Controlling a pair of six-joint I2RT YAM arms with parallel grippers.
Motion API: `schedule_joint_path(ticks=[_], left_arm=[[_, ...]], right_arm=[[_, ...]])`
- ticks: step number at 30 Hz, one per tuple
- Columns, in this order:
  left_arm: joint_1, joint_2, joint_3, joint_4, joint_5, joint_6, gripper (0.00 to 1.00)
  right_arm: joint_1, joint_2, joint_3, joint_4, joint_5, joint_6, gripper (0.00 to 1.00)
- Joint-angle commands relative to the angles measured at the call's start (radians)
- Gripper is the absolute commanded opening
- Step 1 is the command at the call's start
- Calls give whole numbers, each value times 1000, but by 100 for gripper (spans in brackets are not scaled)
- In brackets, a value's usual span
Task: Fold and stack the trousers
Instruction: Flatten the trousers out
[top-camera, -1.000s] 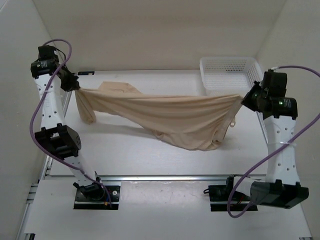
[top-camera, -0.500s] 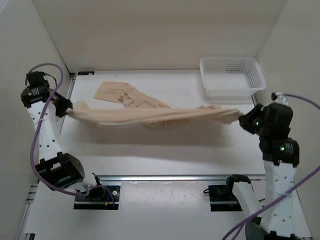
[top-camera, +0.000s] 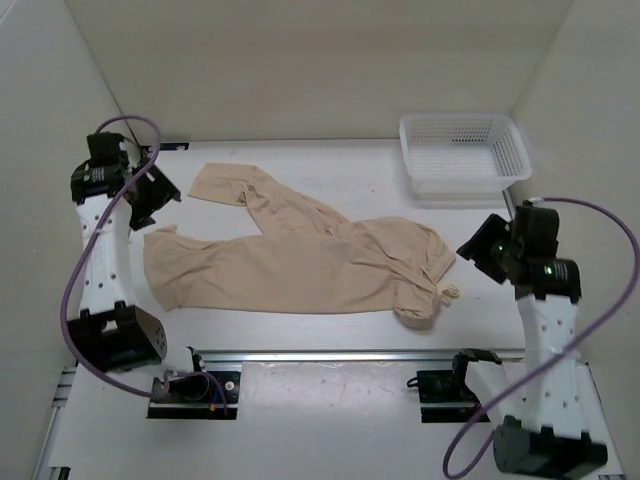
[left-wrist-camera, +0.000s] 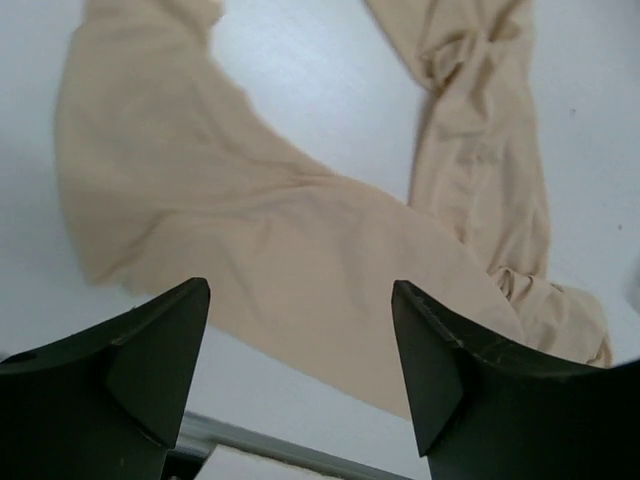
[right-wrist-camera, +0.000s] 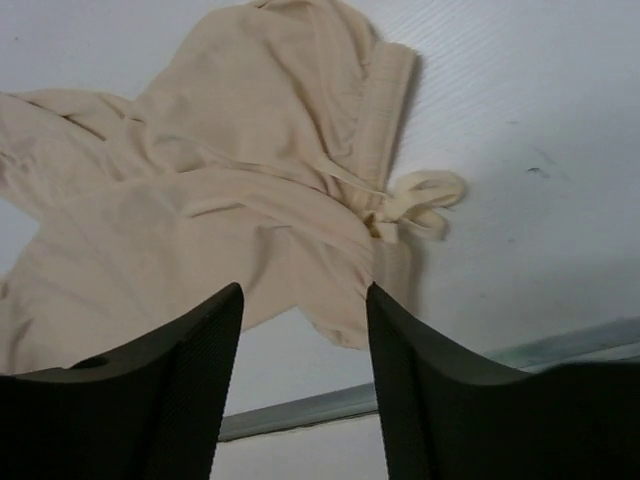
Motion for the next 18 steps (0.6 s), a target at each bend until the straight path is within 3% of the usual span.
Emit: schedule_joint_path(ticks=[1, 2, 4, 5, 8, 10, 11, 12, 14, 16, 18], left_arm=[[-105, 151, 144, 32, 27, 67, 85], [-133, 254, 183, 2, 7, 67, 87], [-207, 349, 308, -37, -53, 67, 88], [-228, 432, 342, -48, -67, 67, 88], [-294, 527, 433, -48, -67, 67, 82], [-317, 625, 473, -37, -65, 51, 84], [-317, 664, 528, -37, -54, 51, 88], [-317, 743, 558, -48, -54, 41, 98], [-317, 816, 624, -63, -27, 28, 100], [-317, 889, 637, -63, -18, 18, 100], [-317, 920, 646, -63, -18, 7, 100]], right_arm=[[1, 144, -16, 162, -180, -24, 55], [1, 212, -25, 215, -239, -24, 32], [1, 279, -36, 252, -270, -24, 5], [1, 335, -36, 266, -286, -39, 0], [1, 404, -27, 315, -281, -73, 0], [-8, 438, -3, 316, -235, -87, 0], [-8, 481, -3, 316, -220, -99, 3], [-8, 509, 25, 305, -209, -108, 34], [-8, 594, 34, 305, -188, -131, 70], [-8, 670, 57, 305, -154, -131, 85], [-19, 716, 69, 305, -116, -131, 88]])
